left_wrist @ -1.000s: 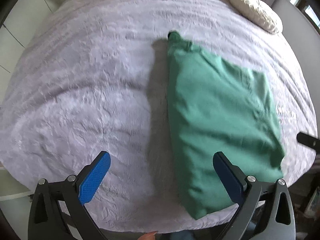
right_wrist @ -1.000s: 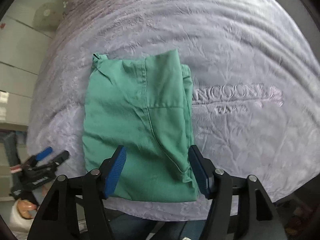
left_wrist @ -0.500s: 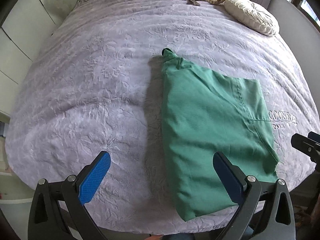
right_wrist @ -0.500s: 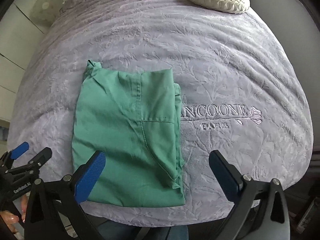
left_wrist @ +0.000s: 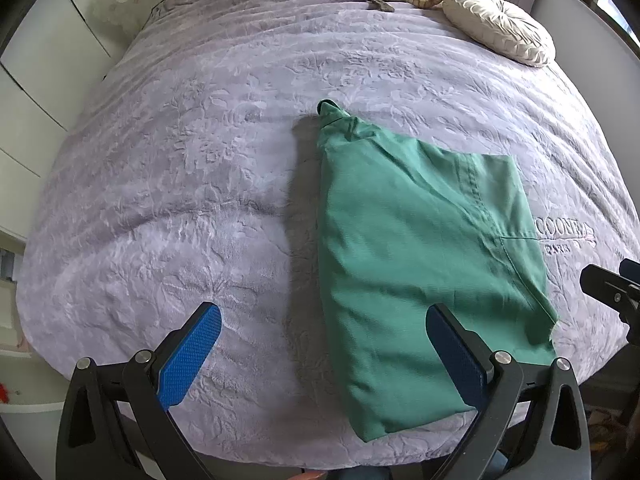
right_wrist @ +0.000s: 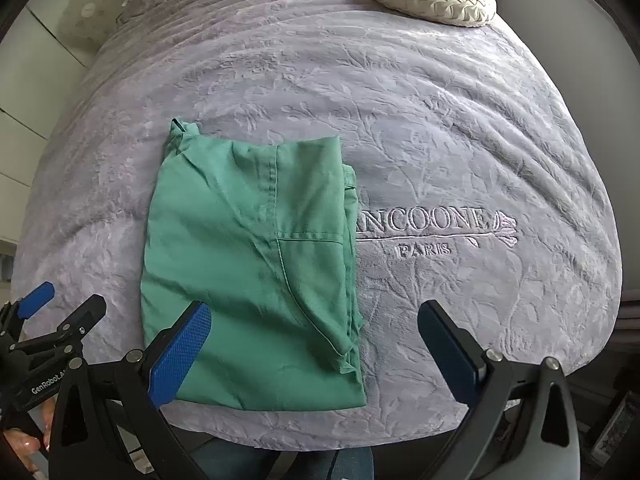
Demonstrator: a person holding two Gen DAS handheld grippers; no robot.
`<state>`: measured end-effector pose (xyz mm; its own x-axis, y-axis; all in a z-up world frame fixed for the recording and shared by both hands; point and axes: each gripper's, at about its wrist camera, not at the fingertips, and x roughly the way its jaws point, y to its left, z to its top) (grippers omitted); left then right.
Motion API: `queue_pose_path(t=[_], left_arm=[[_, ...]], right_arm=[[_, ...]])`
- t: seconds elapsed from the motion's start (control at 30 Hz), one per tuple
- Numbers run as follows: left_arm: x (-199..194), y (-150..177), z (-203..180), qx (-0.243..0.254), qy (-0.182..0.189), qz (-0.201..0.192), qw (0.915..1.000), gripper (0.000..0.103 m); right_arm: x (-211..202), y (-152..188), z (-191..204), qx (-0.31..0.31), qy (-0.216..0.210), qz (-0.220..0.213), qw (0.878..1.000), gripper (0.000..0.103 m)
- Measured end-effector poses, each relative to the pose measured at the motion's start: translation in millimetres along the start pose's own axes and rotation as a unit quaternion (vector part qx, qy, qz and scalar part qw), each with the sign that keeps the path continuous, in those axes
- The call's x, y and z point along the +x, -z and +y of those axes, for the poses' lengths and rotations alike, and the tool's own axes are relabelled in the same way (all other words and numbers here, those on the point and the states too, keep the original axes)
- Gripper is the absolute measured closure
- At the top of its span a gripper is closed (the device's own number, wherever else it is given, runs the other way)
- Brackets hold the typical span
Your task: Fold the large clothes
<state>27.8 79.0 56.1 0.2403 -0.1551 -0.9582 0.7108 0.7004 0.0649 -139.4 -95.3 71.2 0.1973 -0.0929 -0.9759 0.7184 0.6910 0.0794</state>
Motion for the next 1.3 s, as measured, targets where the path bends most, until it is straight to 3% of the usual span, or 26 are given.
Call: queue_pose_path(t=[1.3], left_arm=[[-1.4,-0.9,1.4,-0.002,0.000,0.001,1.0000,0.000]], right_arm=[[-0.6,-1.1,6.4,-0.007,-0.005,0.005,1.000,0.000]])
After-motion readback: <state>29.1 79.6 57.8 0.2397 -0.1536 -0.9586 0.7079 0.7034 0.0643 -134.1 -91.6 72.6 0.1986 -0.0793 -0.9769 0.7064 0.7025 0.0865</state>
